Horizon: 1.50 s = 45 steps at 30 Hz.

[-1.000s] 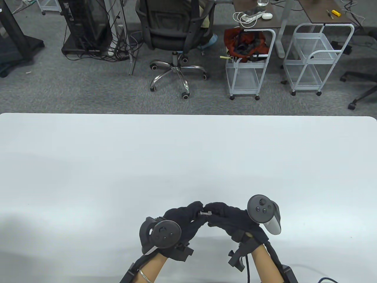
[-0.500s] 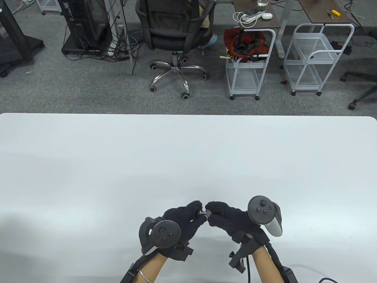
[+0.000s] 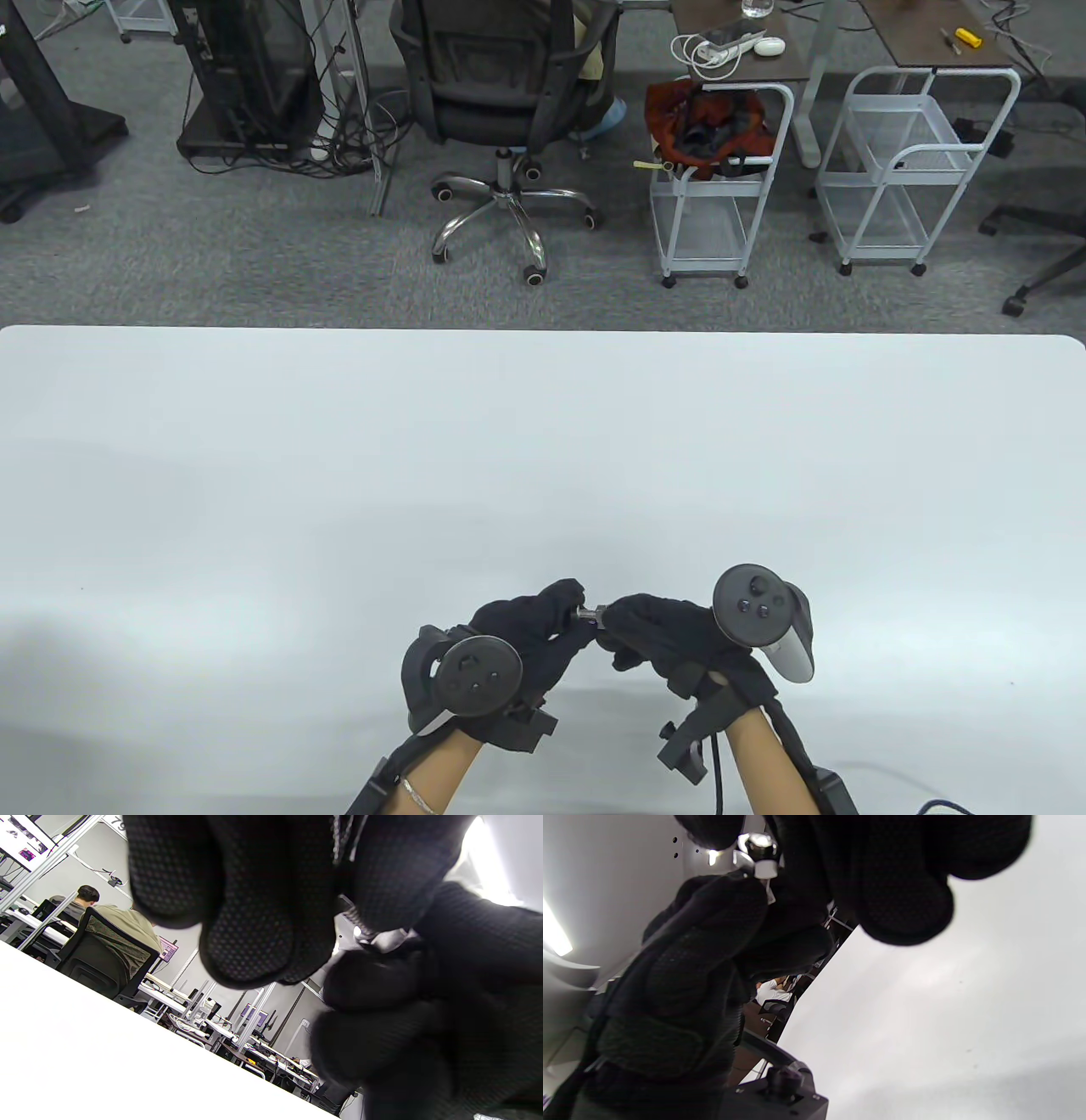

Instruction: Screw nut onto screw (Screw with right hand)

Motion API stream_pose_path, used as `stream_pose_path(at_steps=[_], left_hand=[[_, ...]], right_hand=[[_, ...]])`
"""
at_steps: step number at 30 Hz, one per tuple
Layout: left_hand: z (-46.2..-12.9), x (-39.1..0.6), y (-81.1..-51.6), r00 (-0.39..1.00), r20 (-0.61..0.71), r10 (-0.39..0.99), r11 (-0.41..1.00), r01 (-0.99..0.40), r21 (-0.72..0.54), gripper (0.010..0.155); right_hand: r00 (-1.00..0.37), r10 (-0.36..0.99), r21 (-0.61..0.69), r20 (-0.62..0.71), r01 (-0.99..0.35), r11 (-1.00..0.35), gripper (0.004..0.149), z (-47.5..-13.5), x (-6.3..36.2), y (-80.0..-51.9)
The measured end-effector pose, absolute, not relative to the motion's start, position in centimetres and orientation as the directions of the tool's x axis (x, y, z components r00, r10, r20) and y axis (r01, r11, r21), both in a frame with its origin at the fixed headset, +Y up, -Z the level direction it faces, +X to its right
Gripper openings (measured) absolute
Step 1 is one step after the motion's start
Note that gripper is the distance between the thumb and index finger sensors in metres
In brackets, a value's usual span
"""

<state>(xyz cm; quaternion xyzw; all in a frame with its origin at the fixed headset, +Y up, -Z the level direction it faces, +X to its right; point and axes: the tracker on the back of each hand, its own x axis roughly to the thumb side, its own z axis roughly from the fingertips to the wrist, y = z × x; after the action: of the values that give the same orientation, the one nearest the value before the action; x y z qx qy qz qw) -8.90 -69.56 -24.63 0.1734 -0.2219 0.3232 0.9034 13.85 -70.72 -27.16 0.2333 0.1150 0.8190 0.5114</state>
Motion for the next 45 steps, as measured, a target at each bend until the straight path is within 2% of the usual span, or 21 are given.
stream_pose_path(at_steps=[1, 2, 6, 8, 10, 13, 17, 20, 24, 27, 29, 33, 35, 37, 39, 43, 45], left_hand=[[-24.63, -8.87, -69.57, 0.692, 0.512, 0.509, 0.731, -0.661, 0.168, 0.048], [-24.62, -8.86, -69.58, 0.692, 0.512, 0.508, 0.732, -0.661, 0.167, 0.048], [-24.56, -8.81, -69.50, 0.702, 0.518, 0.488, 0.740, -0.648, 0.181, 0.048], [-24.64, -8.83, -69.51, 0.699, 0.516, 0.495, 0.739, -0.651, 0.173, 0.048], [-24.70, -8.81, -69.55, 0.692, 0.514, 0.507, 0.734, -0.659, 0.165, 0.048], [-24.66, -8.78, -69.55, 0.691, 0.516, 0.507, 0.733, -0.660, 0.163, 0.048], [-24.60, -8.75, -69.54, 0.701, 0.516, 0.492, 0.741, -0.649, 0.174, 0.048], [-24.62, -8.78, -69.56, 0.702, 0.514, 0.493, 0.741, -0.648, 0.173, 0.048], [-24.59, -8.85, -69.46, 0.709, 0.511, 0.486, 0.742, -0.644, 0.187, 0.048], [-24.68, -8.94, -69.48, 0.703, 0.510, 0.497, 0.737, -0.651, 0.179, 0.048], [-24.67, -8.88, -69.50, 0.698, 0.511, 0.502, 0.736, -0.655, 0.172, 0.048], [-24.49, -8.67, -69.33, 0.713, 0.526, 0.462, 0.752, -0.630, 0.194, 0.048], [-24.49, -8.62, -69.35, 0.714, 0.528, 0.459, 0.753, -0.628, 0.194, 0.048], [-24.47, -8.60, -69.38, 0.713, 0.526, 0.463, 0.753, -0.629, 0.190, 0.048], [-24.41, -8.55, -69.35, 0.709, 0.528, 0.467, 0.752, -0.633, 0.185, 0.048], [-24.34, -8.42, -69.34, 0.649, 0.520, 0.556, 0.705, -0.699, 0.118, 0.048], [-24.34, -8.34, -69.33, 0.652, 0.523, 0.548, 0.708, -0.695, 0.125, 0.048]], right_hand=[[-0.327, 0.905, 0.450, 0.272, -0.789, -0.420, 0.060, -27.17, 13.63, -70.70], [-0.314, 0.909, 0.459, 0.273, -0.788, -0.410, 0.059, -27.20, 13.53, -70.69], [-0.398, 0.877, 0.398, 0.270, -0.783, -0.478, 0.048, -27.23, 13.80, -70.72], [-0.394, 0.883, 0.414, 0.256, -0.780, -0.468, 0.050, -27.23, 13.87, -70.83], [-0.339, 0.904, 0.443, 0.261, -0.790, -0.424, 0.060, -27.26, 13.67, -70.95], [-0.329, 0.910, 0.473, 0.253, -0.778, -0.413, 0.054, -27.37, 13.41, -71.09], [-0.371, 0.897, 0.439, 0.241, -0.783, -0.441, 0.051, -27.34, 13.78, -71.09], [-0.351, 0.902, 0.467, 0.250, -0.772, -0.430, 0.058, -27.16, 13.55, -71.01], [-0.408, 0.864, 0.397, 0.295, -0.771, -0.499, 0.047, -27.23, 13.50, -70.78], [-0.409, 0.868, 0.396, 0.281, -0.775, -0.493, 0.047, -27.15, 13.64, -70.80], [-0.355, 0.887, 0.413, 0.297, -0.789, -0.454, 0.056, -27.18, 13.44, -70.83], [-0.405, 0.869, 0.361, 0.284, -0.794, -0.488, 0.045, -27.29, 13.71, -70.81], [-0.414, 0.866, 0.343, 0.280, -0.799, -0.493, 0.045, -27.23, 13.86, -70.79], [-0.396, 0.871, 0.390, 0.292, -0.782, -0.486, 0.054, -27.16, 13.68, -70.80], [-0.405, 0.869, 0.417, 0.284, -0.764, -0.492, 0.051, -27.13, 13.33, -70.90], [-0.393, 0.872, 0.291, 0.291, -0.832, -0.472, 0.044, -27.06, 13.51, -70.80], [-0.397, 0.872, 0.305, 0.286, -0.825, -0.476, 0.045, -26.98, 13.59, -70.71]])
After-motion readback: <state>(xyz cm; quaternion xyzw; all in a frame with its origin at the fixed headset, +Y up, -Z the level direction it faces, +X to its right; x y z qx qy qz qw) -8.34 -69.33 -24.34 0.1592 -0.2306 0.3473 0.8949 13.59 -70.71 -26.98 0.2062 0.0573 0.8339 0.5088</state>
